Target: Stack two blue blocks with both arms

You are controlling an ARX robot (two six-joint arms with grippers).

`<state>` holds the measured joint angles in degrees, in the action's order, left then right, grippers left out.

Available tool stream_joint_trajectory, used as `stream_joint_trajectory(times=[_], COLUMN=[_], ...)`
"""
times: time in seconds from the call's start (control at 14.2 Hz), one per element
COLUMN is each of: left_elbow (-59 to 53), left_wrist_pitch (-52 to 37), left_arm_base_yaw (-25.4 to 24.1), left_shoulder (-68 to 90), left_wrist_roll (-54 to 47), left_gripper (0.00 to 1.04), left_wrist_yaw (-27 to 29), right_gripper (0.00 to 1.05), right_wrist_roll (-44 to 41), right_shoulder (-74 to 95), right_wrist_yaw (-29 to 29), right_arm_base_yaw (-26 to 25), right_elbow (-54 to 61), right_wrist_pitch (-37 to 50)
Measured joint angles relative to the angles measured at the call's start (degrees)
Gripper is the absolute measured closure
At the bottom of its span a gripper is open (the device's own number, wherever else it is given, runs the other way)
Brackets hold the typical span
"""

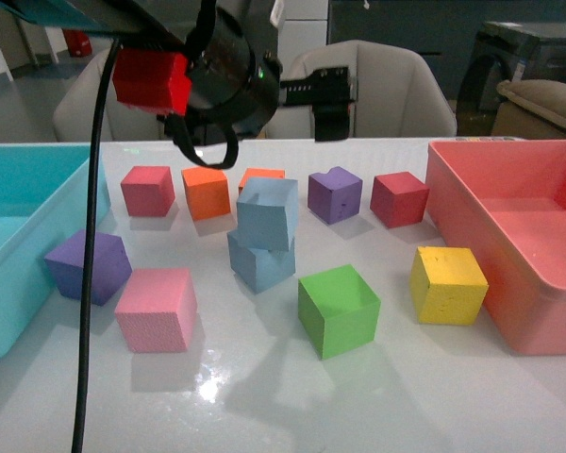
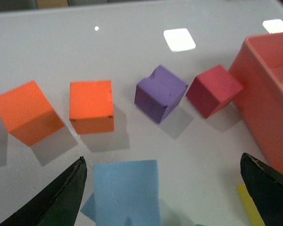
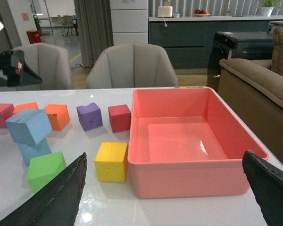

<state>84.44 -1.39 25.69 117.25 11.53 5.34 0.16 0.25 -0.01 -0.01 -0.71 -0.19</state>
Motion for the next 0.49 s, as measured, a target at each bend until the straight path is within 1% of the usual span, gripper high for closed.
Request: stream_joint_trajectory(times=[0.21, 0.35, 0.42, 0.49], left_elbow=[-9.8, -15.7, -20.0, -26.7], left_wrist_pitch=[-9.2, -12.4, -21.4, -31.0], left_arm_base_yaw=[2.6, 3.1, 3.1, 2.3], left_shoulder=[-10.5, -16.2, -18.0, -21.2], left_wrist_roll=[-3.3, -4.8, -6.6, -8.7], left_gripper=[0.07, 0.07, 0.11, 0.22], left_wrist_yaw=[-0.8, -1.9, 2.7, 11.6], right_gripper=[0.06, 0.06, 0.06, 0.06], right_wrist_roll=[0.0, 0.0, 0.0, 0.0], right_shoulder=[0.0, 0.0, 0.0, 0.0], right_wrist_yaw=[0.0, 0.0, 0.0, 0.0], right_arm_base_yaw=[0.0, 0.0, 0.0, 0.0], right_elbow=[0.0, 0.0, 0.0, 0.0], right_wrist_pitch=[0.0, 0.0, 0.0, 0.0])
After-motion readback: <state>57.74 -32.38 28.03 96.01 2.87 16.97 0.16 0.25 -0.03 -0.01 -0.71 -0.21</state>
